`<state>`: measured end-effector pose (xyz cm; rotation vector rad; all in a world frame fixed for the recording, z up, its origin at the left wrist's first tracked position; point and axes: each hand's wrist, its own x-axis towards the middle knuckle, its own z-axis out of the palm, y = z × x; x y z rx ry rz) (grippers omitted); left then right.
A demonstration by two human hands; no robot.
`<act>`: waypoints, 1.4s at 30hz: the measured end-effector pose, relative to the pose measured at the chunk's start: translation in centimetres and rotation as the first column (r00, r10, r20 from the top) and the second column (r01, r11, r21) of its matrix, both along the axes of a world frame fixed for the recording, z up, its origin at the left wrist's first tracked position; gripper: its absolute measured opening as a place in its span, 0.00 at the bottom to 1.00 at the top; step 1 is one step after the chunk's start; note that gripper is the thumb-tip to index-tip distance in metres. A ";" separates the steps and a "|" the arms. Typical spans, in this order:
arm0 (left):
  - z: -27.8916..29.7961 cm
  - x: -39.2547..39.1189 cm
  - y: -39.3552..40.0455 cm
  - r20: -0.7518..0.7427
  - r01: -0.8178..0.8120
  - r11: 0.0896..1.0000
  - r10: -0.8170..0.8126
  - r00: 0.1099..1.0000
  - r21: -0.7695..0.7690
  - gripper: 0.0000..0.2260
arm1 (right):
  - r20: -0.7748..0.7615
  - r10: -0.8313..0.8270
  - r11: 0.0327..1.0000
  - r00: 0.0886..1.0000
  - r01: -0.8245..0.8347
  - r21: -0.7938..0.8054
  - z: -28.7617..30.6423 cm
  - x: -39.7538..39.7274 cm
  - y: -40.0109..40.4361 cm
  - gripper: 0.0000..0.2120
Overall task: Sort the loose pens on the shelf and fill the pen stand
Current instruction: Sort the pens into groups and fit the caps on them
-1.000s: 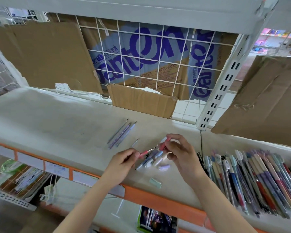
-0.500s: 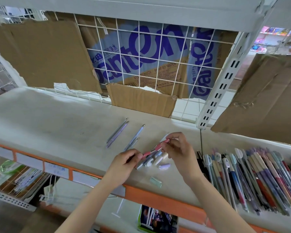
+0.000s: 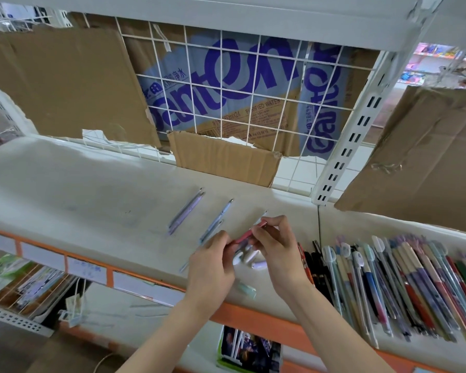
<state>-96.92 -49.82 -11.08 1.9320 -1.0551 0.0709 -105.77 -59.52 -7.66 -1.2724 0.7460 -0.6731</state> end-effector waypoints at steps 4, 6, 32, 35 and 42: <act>1.1 -0.5 -0.5 -0.645 0.121 0.993 -0.100 0.757 -0.012 0.12 | -0.019 0.112 0.987 0.994 -0.114 -0.117 0.5 -0.4 -0.7 0.05; 1.8 -0.2 -0.6 -0.827 0.165 0.985 -0.129 0.547 -0.044 0.15 | 0.007 0.169 0.971 0.986 -0.166 -0.172 1.2 -0.4 -1.1 0.05; -0.1 5.0 -2.1 -0.012 0.025 0.957 -0.023 1.000 0.289 0.03 | -0.664 -0.229 0.489 0.712 -0.506 -0.711 -1.1 -4.3 -5.5 0.13; 0.2 4.7 -2.6 -0.004 0.029 0.961 -0.029 1.000 0.276 0.05 | -0.615 -0.146 0.420 0.775 -0.515 -0.748 -1.6 -2.8 -5.5 0.13; 0.5 3.2 -3.6 0.061 0.135 0.912 -0.172 0.983 0.386 0.07 | -0.678 -0.093 0.401 0.729 -0.596 -0.696 -2.7 -2.3 -6.1 0.08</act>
